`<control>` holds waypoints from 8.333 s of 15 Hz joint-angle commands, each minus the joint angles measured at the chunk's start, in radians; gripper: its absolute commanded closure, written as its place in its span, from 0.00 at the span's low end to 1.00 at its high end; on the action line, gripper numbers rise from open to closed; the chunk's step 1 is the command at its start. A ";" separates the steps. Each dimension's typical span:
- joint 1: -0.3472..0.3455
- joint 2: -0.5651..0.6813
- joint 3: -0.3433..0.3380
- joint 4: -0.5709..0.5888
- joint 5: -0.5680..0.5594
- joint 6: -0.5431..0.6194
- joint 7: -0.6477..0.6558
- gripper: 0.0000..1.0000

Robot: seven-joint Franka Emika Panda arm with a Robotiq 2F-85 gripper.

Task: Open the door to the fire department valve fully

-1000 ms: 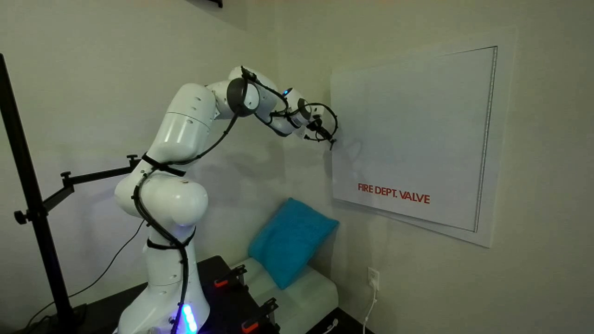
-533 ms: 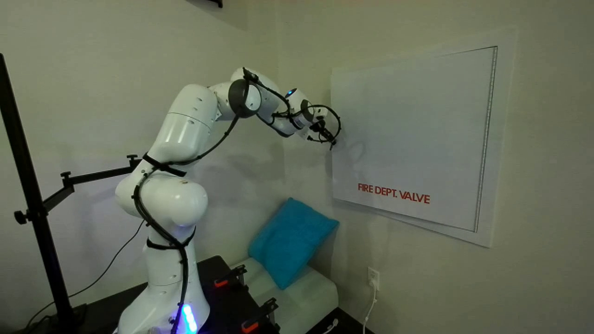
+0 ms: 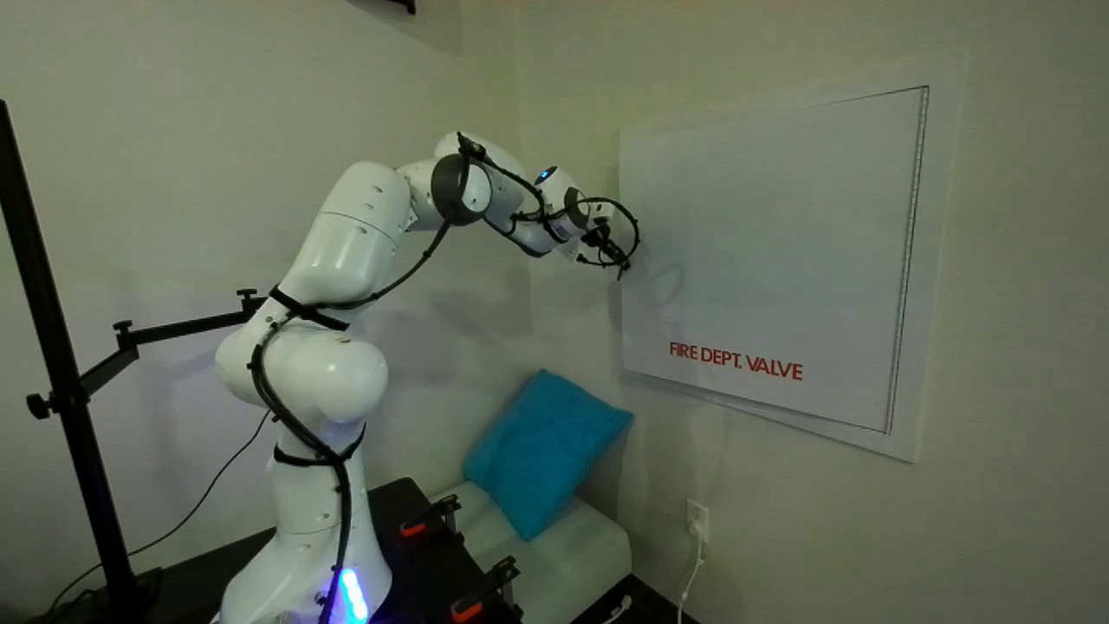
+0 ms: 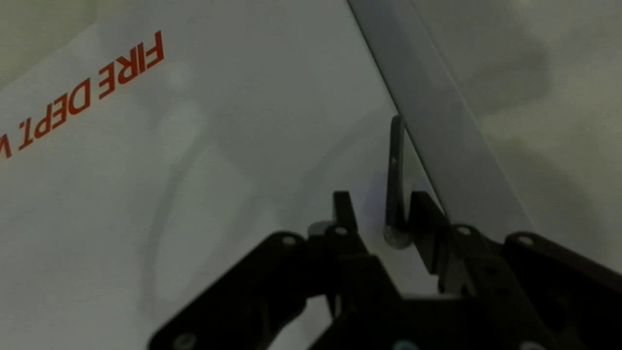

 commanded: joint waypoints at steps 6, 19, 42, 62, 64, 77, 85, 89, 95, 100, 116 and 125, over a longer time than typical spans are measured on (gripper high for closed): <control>0.005 0.052 -0.009 0.086 0.067 -0.001 -0.107 0.97; -0.072 -0.130 0.058 -0.198 0.140 0.139 -0.244 0.97; -0.237 -0.501 0.186 -0.755 0.583 0.325 -0.819 0.97; -0.207 -0.875 0.185 -1.144 1.234 0.275 -1.253 0.87; -0.207 -0.894 0.181 -1.162 1.236 0.273 -1.253 0.87; -0.259 -1.002 0.108 -1.284 1.205 0.239 -1.311 0.97; -0.333 -1.133 0.041 -1.366 1.041 0.106 -1.191 0.97; -0.363 -1.193 0.028 -1.397 0.934 0.064 -1.101 0.97; -0.486 -1.270 0.055 -1.420 0.733 -0.046 -0.927 0.56; -0.606 -1.323 0.073 -1.432 0.550 -0.219 -0.880 0.19; -0.415 -1.265 0.416 -1.206 0.503 -0.568 -0.574 0.00; -0.510 -0.877 0.704 -0.818 0.021 -0.655 -0.174 0.00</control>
